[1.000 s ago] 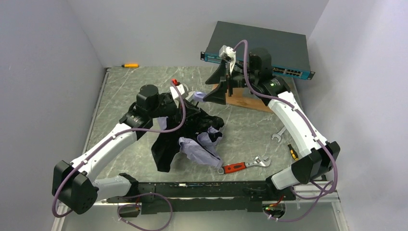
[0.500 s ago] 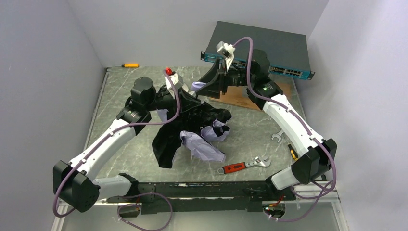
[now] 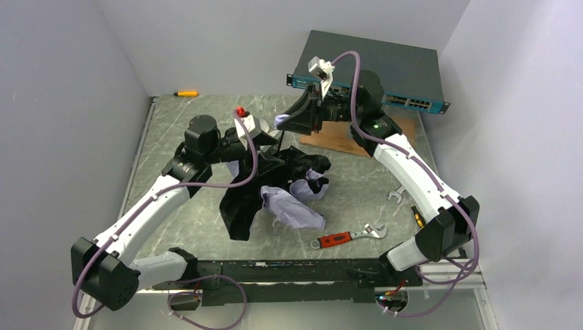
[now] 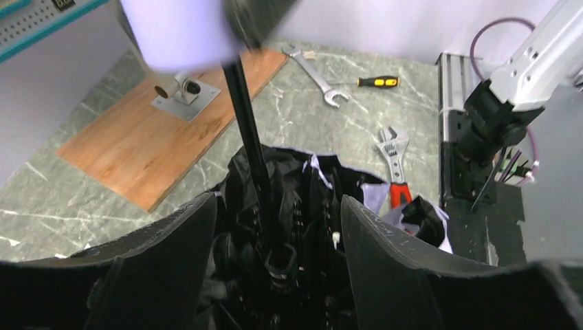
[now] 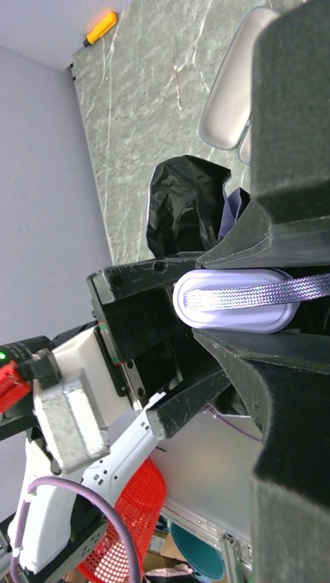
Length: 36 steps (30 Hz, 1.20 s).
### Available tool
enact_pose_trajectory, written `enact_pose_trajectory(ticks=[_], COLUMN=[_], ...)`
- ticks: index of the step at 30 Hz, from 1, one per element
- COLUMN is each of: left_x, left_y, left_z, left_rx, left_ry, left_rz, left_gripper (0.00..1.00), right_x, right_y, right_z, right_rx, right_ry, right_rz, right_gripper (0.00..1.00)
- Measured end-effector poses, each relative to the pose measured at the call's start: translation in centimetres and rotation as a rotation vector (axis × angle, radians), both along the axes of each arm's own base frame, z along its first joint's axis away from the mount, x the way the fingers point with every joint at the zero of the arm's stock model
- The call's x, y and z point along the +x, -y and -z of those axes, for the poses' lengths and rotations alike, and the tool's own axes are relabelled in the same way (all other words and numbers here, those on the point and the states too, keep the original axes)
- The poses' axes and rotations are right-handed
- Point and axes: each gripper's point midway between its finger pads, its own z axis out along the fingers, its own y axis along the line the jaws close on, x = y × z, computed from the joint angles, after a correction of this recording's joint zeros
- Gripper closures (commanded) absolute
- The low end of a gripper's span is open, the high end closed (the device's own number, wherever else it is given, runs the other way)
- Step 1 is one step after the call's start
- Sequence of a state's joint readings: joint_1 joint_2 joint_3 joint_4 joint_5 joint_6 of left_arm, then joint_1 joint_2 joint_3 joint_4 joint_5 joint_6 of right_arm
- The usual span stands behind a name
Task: Open the umbrella
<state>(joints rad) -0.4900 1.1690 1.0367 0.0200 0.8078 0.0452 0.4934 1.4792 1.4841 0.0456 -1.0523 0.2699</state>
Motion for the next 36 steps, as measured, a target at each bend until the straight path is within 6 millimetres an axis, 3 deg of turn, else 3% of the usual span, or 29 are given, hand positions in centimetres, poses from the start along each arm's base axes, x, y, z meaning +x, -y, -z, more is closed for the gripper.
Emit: enact_pose_trajectory(ticks=[7,11,15,20,24,30,35,36], left_x=[-0.8,-0.5,-0.2,-0.4,-0.7,-1.6,-1.0,-0.6], left_y=[-1.2,-1.7,-2.1,-2.4,-2.7,-3.6,-4.2,-4.3], left_z=[4.0,5.9,7.3,9.1,11.1,15.2,15.8,15.6], left_rx=[0.105,0.154,0.176,0.206,0.229,0.294,0.318,0.317], left_ry=[0.043,0.045,0.029,0.018,0.016,-0.016,0.043,0.066], left_rz=[0.013,-0.003,-0.028,-0.03,-0.021,-0.006,-0.005,-0.01], left_gripper=[0.32,0.5,0.61,0.6,0.65,0.7,0.8,0.81], right_x=[0.0,0.0,-0.2,-0.2,-0.1,0.4,1.8,1.8], right_y=[0.0,0.0,0.0,0.2,0.7,2.4,5.5,5.8], right_z=[-0.2,-0.7,-1.9,-3.1,-4.5,-9.7,-15.9,-16.3], right_rx=[0.004,0.015,0.036,0.051,0.066,0.132,0.199,0.201], right_ry=[0.004,0.007,0.031,0.055,0.072,0.11,0.19,0.199], right_rz=[0.004,0.003,0.001,0.005,0.012,0.057,0.12,0.122], right_gripper=[1.0,1.0,1.0,1.0,1.0,1.0,1.0,1.0])
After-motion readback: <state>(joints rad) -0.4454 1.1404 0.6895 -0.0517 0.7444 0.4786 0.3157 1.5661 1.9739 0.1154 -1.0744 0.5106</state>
